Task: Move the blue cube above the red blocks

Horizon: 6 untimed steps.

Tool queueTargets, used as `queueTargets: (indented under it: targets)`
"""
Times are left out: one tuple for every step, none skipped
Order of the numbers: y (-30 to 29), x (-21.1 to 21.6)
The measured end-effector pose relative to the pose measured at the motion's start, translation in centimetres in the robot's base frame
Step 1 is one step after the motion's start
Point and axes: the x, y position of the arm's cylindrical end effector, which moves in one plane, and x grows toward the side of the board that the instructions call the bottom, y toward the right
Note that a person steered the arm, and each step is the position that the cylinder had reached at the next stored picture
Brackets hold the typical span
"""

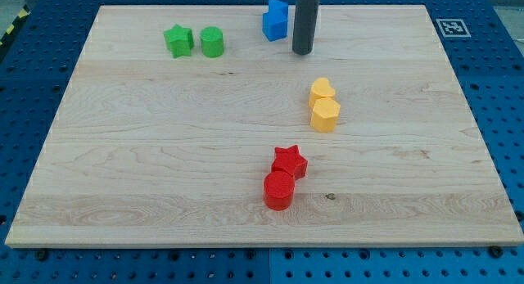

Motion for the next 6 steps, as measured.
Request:
queueTargets:
  targets:
    - [0.0,-2.7]
    - [0.0,-5.3]
    - [0.0,-7.6]
    - [0.0,-8.2]
    - [-0.6,-9.3]
    - [-1.5,-10.5]
